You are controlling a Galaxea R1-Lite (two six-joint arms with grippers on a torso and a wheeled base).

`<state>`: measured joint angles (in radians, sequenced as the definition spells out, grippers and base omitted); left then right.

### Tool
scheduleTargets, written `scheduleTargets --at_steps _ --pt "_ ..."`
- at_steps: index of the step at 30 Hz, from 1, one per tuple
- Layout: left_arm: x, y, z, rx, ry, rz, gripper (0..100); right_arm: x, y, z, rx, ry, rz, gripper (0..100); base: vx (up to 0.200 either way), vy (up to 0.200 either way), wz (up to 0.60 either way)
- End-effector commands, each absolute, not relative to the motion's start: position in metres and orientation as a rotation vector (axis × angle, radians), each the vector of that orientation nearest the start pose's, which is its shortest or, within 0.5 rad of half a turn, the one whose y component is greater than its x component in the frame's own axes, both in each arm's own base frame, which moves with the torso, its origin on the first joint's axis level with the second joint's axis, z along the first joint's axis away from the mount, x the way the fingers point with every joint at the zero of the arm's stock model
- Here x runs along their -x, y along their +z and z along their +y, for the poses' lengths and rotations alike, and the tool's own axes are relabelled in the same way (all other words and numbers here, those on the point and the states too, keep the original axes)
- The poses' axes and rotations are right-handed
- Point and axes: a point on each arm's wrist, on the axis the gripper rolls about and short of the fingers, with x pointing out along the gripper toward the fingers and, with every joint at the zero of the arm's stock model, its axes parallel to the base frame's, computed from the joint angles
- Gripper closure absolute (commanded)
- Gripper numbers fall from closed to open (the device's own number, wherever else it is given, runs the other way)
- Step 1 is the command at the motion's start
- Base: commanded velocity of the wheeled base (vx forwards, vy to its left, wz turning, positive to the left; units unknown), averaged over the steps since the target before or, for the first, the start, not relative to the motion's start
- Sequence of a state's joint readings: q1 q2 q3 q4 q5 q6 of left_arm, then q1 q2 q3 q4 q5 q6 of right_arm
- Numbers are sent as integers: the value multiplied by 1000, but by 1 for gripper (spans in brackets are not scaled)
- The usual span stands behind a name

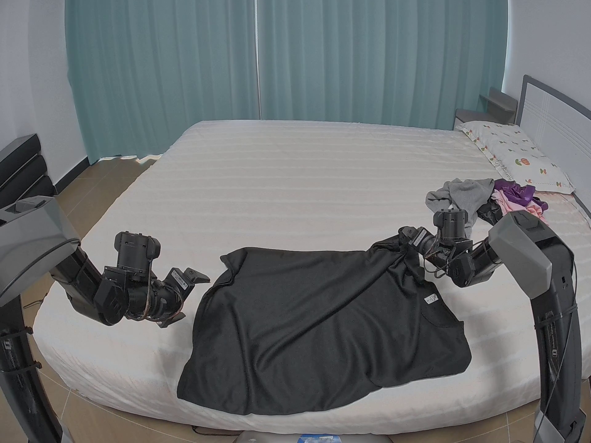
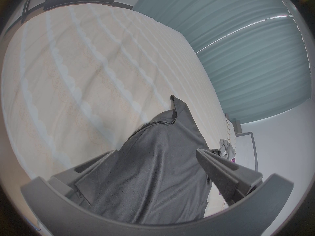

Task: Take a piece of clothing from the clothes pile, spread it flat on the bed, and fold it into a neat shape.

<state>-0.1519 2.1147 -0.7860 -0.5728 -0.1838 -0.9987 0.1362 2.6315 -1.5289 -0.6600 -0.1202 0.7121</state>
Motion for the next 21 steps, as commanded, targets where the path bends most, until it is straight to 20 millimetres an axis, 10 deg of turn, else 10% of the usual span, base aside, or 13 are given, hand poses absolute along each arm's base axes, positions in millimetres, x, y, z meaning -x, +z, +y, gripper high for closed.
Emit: scheduleTargets --at_steps 1,10,11,21 --pt "-338 32 -56 951 93 867 0 -463 -7 57 -510 -88 500 0 0 0 0" --pt "-339 32 -57 978 98 868 0 -451 -40 61 -448 -72 593 0 0 0 0" --pt "-339 32 -57 978 98 868 0 -451 -45 61 -436 -72 605 100 0 0 0" --pt "-339 32 -57 978 98 868 0 -463 -40 44 -447 -102 544 100 0 0 0"
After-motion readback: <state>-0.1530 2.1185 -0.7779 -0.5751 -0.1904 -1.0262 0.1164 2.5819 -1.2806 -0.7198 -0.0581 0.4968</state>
